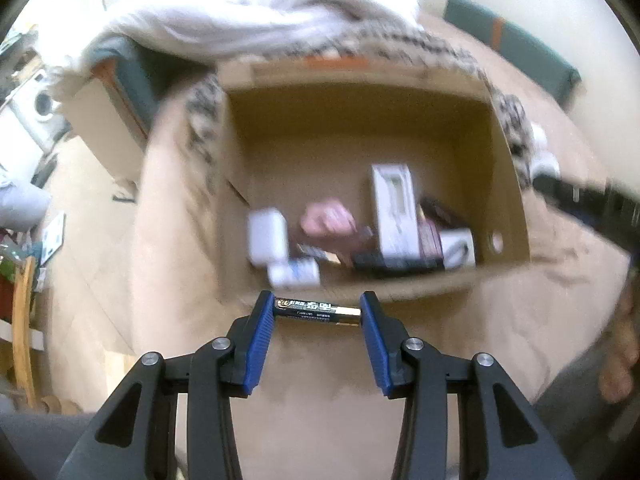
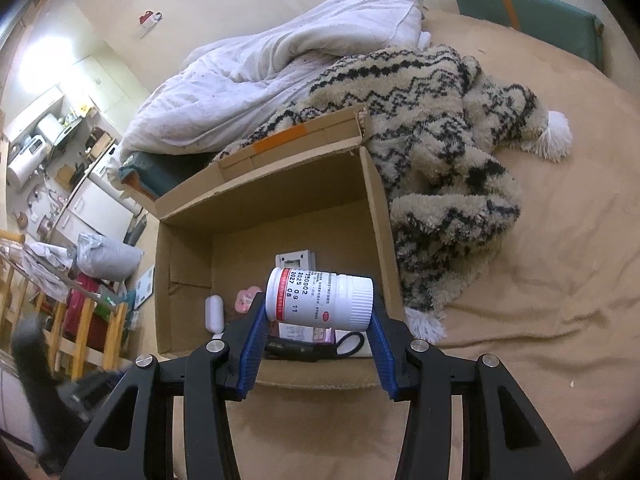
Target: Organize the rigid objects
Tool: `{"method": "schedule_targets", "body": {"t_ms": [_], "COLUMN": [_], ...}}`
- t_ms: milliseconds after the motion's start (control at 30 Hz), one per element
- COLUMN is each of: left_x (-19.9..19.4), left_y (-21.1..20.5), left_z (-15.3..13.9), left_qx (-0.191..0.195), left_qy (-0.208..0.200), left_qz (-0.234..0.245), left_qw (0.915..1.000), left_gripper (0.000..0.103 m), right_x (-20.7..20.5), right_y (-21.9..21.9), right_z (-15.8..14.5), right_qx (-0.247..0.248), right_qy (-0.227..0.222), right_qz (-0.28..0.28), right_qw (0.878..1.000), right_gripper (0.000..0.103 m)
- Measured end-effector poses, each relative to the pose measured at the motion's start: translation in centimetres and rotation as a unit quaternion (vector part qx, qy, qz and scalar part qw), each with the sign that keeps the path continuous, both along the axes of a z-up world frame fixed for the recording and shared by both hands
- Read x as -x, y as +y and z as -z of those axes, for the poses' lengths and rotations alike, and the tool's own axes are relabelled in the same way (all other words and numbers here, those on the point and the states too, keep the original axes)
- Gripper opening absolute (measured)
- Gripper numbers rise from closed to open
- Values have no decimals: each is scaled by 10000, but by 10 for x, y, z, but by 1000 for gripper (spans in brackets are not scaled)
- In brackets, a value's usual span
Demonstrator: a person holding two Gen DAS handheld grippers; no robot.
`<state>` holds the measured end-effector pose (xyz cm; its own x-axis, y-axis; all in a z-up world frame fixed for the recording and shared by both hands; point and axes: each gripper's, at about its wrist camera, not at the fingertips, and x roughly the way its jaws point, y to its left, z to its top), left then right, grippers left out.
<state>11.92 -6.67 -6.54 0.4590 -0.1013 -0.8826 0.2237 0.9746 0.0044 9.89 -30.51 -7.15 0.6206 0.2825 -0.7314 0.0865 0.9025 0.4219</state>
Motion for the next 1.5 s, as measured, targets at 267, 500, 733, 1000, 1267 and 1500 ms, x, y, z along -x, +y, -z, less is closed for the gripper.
{"method": "schedule_targets", "body": {"t_ms": [267,500,733,1000,1267,1500], "left_x": [-42,-76,-89,-94,-85,-80], "left_y": [13,0,-9,-20,-30,-30], "left_z": [-38,-30,3,29,39,25], "left_qx": [63,-116,-178,-390,-596,-470], "left_qy": [-320,-444,-244,46,154,98], "left_qz": [-382,-424,-516,-403,-115,-107], "left_qw": [9987,9980,9982,9984,9980,9988], "left_gripper": [40,40,40,40,40,63], "right_x": [-27,-50,-59,-59,-58,-51], "right_y": [13,38,41,46,46,43], "right_z": [0,8,35,48,44,27], "right_qx": [183,628,439,445,468,359], "right_qy": [-91,-74,506,762,658,315], "right_qz": [-191,-535,-661,-766,-727,-546], "right_qw": [9996,9966,9956,9931,9941,9974], "right_gripper": [50,50,50,50,52,101]}}
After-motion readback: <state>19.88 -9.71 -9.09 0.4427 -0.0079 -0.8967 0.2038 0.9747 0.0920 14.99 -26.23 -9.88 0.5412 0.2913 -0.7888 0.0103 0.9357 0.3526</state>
